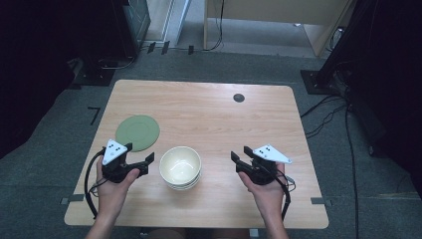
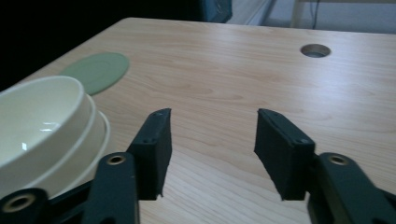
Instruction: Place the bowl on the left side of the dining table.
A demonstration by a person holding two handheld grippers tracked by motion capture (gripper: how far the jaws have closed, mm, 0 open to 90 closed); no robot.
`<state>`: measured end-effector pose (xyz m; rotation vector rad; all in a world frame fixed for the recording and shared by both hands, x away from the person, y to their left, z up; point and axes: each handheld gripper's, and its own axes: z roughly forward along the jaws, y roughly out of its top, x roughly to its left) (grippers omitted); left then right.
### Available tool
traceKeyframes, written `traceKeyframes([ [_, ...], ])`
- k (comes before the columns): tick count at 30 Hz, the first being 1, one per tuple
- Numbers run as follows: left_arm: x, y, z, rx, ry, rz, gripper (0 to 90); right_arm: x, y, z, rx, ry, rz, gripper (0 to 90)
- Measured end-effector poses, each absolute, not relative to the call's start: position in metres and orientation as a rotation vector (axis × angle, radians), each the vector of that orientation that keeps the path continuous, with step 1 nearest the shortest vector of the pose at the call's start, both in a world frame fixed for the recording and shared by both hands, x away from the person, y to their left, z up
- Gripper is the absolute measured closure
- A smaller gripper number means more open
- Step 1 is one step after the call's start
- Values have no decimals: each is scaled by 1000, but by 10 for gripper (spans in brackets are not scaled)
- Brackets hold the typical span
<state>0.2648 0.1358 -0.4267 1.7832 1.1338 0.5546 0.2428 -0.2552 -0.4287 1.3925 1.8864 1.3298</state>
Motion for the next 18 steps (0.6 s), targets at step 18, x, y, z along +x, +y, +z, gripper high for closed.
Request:
traceKeyframes([
  [18, 272, 87, -433, 1970, 1031, 426, 498, 255, -186, -420, 1276, 2107, 1488, 648],
])
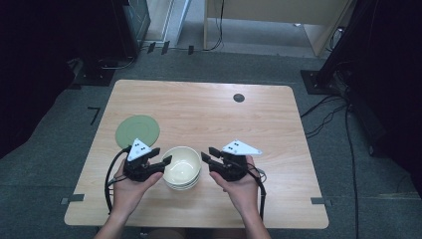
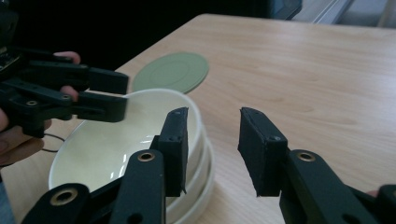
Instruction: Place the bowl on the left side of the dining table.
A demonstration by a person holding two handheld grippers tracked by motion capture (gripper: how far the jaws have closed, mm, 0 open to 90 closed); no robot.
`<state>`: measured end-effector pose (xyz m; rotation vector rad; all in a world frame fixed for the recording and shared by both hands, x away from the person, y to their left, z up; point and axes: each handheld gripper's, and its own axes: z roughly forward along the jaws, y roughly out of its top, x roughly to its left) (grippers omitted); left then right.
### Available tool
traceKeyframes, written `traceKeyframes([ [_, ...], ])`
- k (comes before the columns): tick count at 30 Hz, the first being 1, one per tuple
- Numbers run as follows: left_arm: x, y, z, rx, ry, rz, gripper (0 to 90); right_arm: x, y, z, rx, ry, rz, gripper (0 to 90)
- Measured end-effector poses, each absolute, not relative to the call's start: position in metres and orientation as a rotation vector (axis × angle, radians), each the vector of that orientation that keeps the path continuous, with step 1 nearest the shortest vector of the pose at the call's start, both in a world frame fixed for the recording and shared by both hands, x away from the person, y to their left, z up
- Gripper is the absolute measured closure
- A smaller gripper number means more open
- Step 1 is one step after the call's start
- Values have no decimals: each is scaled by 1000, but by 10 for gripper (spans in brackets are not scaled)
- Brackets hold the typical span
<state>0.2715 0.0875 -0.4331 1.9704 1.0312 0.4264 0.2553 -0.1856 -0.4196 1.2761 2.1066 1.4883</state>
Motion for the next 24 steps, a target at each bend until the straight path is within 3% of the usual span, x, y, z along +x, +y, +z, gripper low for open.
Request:
traceKeyframes([
  [1, 272, 82, -434, 2013, 1026, 459, 592, 259, -174, -424, 1289, 2147, 1444, 667],
  [4, 271, 75, -435, 2055, 1015, 514, 641, 262, -167, -427, 1311, 2164, 1411, 676],
  [8, 270, 65, -436, 2108, 998, 633, 785, 268, -153, -433, 1351, 2174, 1361, 729],
  [14, 266, 68, -430, 2082, 918, 685, 838, 271, -145, -441, 1379, 2172, 1285, 754],
  [24, 259, 72, -425, 1994, 824, 731, 852, 270, -140, -447, 1319, 2128, 1268, 803],
])
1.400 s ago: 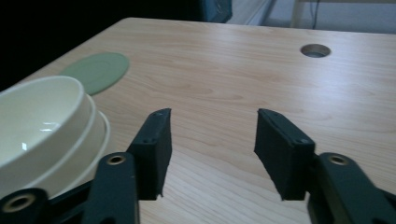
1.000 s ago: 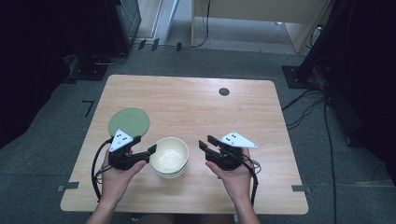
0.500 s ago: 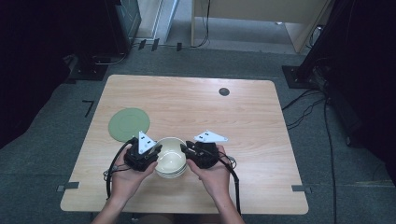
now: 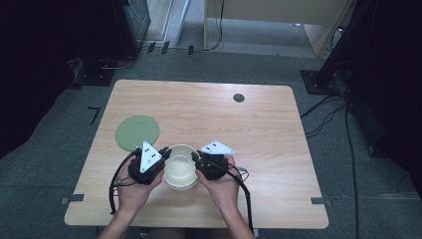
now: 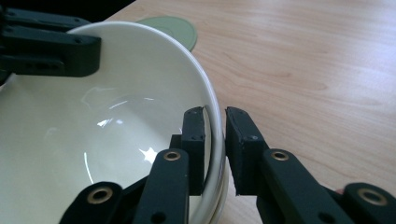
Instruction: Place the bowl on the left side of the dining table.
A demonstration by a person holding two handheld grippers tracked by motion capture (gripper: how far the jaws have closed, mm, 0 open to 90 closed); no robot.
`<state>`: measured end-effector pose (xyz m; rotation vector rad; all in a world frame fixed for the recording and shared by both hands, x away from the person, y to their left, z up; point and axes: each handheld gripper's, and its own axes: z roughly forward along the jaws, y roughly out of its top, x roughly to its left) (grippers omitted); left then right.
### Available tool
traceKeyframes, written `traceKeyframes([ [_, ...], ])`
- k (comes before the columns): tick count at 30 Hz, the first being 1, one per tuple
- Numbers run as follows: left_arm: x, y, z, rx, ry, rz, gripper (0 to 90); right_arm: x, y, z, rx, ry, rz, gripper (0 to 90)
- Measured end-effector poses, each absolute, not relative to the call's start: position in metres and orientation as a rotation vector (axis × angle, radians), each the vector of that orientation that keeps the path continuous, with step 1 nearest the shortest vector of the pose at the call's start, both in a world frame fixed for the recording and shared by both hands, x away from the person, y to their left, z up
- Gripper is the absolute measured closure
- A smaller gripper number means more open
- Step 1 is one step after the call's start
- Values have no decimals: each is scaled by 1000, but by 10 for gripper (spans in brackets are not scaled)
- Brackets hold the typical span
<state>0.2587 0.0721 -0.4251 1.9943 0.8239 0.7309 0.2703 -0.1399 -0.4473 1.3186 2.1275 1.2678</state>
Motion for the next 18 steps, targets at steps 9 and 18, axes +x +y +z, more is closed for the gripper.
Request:
traceKeyframes([
  [9, 257, 73, -425, 1955, 844, 710, 836, 259, -135, -450, 1187, 2030, 1254, 851],
  [18, 264, 67, -423, 1986, 947, 615, 685, 248, -135, -437, 1079, 1916, 1271, 852],
])
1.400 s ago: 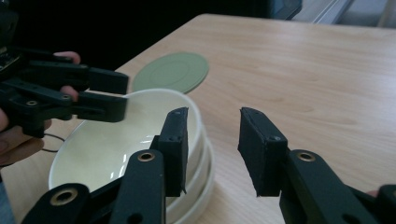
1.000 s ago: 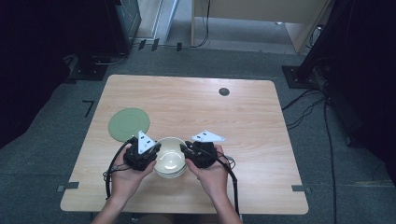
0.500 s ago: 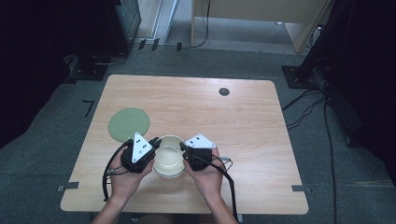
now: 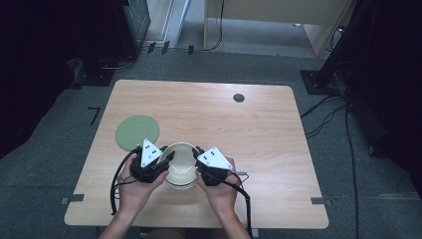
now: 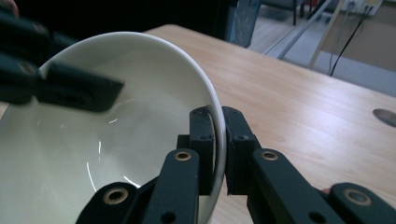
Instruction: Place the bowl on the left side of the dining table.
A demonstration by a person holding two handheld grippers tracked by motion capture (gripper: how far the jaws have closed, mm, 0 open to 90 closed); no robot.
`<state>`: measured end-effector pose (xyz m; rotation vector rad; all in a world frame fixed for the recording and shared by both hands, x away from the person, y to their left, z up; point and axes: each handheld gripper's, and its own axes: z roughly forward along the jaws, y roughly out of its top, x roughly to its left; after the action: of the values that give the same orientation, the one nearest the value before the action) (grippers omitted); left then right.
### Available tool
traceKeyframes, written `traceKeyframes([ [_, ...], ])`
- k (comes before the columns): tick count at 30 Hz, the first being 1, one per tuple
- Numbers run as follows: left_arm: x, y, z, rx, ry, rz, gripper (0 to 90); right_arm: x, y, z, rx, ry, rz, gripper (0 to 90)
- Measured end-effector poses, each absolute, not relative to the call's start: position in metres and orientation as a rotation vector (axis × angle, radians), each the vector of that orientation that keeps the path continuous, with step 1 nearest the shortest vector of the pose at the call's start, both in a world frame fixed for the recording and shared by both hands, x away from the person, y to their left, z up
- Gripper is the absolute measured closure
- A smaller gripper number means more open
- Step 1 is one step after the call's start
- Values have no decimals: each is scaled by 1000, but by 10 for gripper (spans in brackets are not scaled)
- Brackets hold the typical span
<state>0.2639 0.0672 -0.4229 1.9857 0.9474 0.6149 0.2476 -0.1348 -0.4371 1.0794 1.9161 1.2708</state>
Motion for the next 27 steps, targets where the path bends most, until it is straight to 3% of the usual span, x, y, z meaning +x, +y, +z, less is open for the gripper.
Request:
traceKeyframes([
  [6, 267, 68, -421, 1939, 968, 565, 790, 236, -136, -428, 1004, 1813, 1283, 850],
  [17, 263, 75, -411, 1830, 967, 617, 835, 228, -131, -423, 971, 1755, 1308, 822],
  [19, 263, 76, -410, 1822, 962, 628, 835, 229, -133, -421, 978, 1754, 1333, 723],
  [20, 263, 77, -409, 1819, 961, 628, 835, 231, -137, -420, 1016, 1763, 1355, 562],
  [21, 263, 79, -409, 1814, 960, 625, 835, 231, -137, -420, 1016, 1763, 1355, 562],
  [23, 264, 81, -409, 1803, 963, 619, 835, 231, -146, -415, 1048, 1756, 1377, 392],
  [27, 267, 87, -409, 1789, 970, 615, 835, 229, -155, -410, 1048, 1756, 1412, 310],
])
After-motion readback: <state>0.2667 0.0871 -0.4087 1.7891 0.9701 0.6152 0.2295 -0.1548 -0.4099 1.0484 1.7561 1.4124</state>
